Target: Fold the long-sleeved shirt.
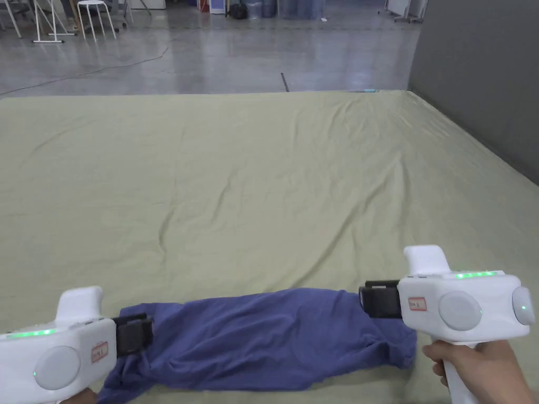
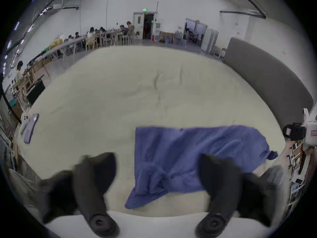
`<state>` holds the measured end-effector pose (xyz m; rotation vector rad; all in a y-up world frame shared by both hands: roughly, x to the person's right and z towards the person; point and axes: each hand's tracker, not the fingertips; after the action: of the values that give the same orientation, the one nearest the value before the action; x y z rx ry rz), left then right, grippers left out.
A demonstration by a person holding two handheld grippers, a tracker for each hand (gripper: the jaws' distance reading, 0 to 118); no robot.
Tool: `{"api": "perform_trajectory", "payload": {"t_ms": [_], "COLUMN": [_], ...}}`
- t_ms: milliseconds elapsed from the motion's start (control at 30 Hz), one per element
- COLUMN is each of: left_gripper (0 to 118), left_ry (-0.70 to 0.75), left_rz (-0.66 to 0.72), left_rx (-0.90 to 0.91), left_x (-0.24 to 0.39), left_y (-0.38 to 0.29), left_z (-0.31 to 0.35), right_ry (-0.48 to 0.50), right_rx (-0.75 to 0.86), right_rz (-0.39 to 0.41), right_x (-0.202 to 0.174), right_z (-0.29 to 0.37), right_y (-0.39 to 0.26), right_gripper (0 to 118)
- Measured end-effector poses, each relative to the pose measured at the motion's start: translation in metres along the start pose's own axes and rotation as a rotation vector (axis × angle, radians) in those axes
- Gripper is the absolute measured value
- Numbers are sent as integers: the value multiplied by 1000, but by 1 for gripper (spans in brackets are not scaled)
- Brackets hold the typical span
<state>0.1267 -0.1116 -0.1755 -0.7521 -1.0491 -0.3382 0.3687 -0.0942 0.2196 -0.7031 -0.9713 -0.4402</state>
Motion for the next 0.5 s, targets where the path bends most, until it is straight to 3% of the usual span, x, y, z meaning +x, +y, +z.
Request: {"api": "perform_trajectory", "payload": {"t_ms": [33, 67, 100, 167, 400, 433, 467, 500], "left_gripper": [49, 9, 2, 1, 0, 13, 44, 58], "left_ry": [-13, -6, 3, -36, -122, -186, -287, -363], "left_rz": [-3, -9, -16, -7, 88, 172, 278, 362], "left_rx": [40, 62, 67, 106, 79, 70, 57, 25], "left_x": [3, 14, 24, 26, -3, -17, -33, -52], "left_y": [5, 12, 18, 21, 27, 26, 24, 23], "left_z": [7, 20, 31, 39, 29, 23, 16, 3], "right_ry": [6, -2, -10, 3, 57, 64, 70, 74], "right_rx": [44, 71, 77, 82, 60, 58, 54, 51], "right_rz": [-5, 6, 4, 27, -14, -13, -12, -10], "right_x": [-9, -15, -20, -24, -28, -32, -32, -32], "right_z": [9, 12, 10, 14, 16, 15, 15, 15], "right_y": [7, 9, 9, 9, 5, 11, 10, 9], "right_gripper": [58, 7, 2, 2, 2, 2, 2, 2]}}
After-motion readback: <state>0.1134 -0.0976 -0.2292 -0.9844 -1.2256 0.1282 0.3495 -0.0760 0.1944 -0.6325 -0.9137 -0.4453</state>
